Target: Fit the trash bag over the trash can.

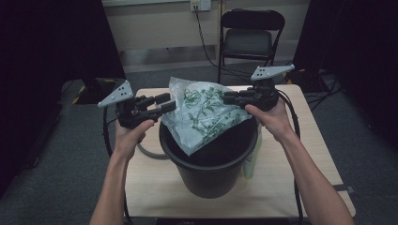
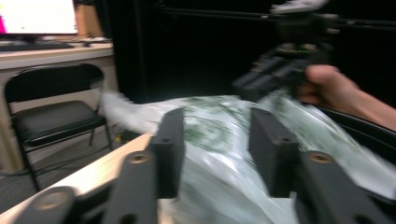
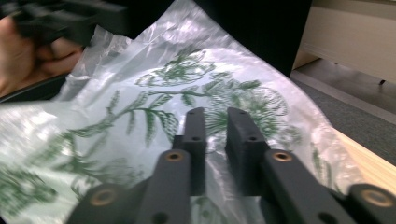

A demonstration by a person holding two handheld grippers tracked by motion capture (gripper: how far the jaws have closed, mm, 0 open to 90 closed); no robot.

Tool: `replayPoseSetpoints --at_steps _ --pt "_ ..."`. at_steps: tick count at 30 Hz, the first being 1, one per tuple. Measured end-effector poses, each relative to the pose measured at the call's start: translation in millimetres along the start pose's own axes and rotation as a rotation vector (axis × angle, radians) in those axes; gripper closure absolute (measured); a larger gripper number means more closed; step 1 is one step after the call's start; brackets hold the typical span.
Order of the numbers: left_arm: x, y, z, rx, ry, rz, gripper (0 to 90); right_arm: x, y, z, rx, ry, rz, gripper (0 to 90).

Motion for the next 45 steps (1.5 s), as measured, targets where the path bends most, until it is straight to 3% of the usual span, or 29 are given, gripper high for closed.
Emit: replayPoseSetpoints --at_steps 1,2,4,5,7,8,12,13,19,20,24,26,27,31,34,37,40,42,43,45 --pt "0.0 0.0 0.0 0.0 0.0 0.0 49.5 0.0 0.0 0.0 0.0 0.0 0.0 81.1" --pt "12.7 7.8 1.6 0.001 -0.027 -0.009 47.8 3.5 1.7 1.8 0.019 -0.009 -0.015 84.6" --pt "23.6 16.8 4.3 0.012 -0.044 -0.026 43.4 5.7 1.8 2.8 0.029 -0.015 -0.025 86.0" --pt "26.5 20.9 5.0 0.014 -0.054 -0.015 42.4 7.3 1.4 3.4 0.035 -0.02 -0.032 86.3" --pt "32.5 28.1 6.5 0.031 -0.078 -0.014 43.4 10.5 0.0 3.4 0.039 -0.031 -0.041 86.1" --pt "31.9 30.2 6.4 0.031 -0.08 0.003 49.2 11.8 -1.0 2.8 0.035 -0.033 -0.043 85.6" --pt "22.4 29.9 7.0 0.023 -0.059 0.044 86.1 10.3 -6.2 -1.8 -0.003 -0.033 -0.025 75.6" --pt "19.3 27.9 7.4 0.025 -0.05 0.047 90.0 8.9 -7.6 -2.5 -0.009 -0.03 -0.017 71.4" --pt "-0.3 13.8 10.6 0.029 -0.006 0.066 90.0 -3.4 -16.6 -1.5 -0.034 0.011 0.049 58.1" --pt "-9.6 7.1 11.8 0.028 0.005 0.079 90.0 -5.4 -17.1 -0.1 -0.031 0.015 0.059 56.1" --pt "-23.4 -2.0 16.5 0.043 0.04 0.096 90.0 -9.0 -16.6 2.5 -0.027 0.028 0.071 54.6" --pt "-26.0 -7.0 17.4 0.026 0.029 0.106 90.0 -9.1 -16.9 2.5 -0.031 0.031 0.07 55.1" --pt "-25.3 -9.2 17.1 0.017 0.025 0.102 89.5 -8.9 -17.6 2.1 -0.035 0.03 0.069 55.8" --pt "-18.0 -12.9 10.6 -0.022 0.0 0.092 72.1 -11.0 -20.7 0.6 -0.048 0.033 0.072 61.6" --pt "-7.4 -8.6 -1.5 -0.043 -0.002 0.051 61.3 -12.0 -21.8 0.0 -0.054 0.037 0.073 65.2" --pt "-1.8 -1.9 -6.0 -0.036 -0.008 0.043 54.9 -12.1 -19.1 1.0 -0.051 0.04 0.068 65.3" --pt "12.4 8.8 -10.5 -0.046 -0.046 0.012 47.8 -9.7 -16.8 2.5 -0.039 0.033 0.057 67.3" --pt "16.9 12.2 -10.3 -0.044 -0.048 0.001 46.3 -6.9 -16.5 2.7 -0.034 0.02 0.049 71.4" --pt "26.0 19.6 -7.5 -0.028 -0.073 -0.012 44.7 -4.5 -16.5 2.8 -0.03 0.015 0.039 72.3" --pt "30.0 22.6 -5.7 -0.024 -0.083 -0.014 43.7 0.0 -16.3 4.3 -0.016 0.005 0.019 74.5"
Point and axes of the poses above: each handheld gripper's, and its own axes: y roughly forward along the jaws, z roughly out of its underside, x roughly to its left, the point moved 10 cm from there along y, roughly forward along the jaws, and after that the axes turned 4 degrees about -z, right-handed, at the moved point
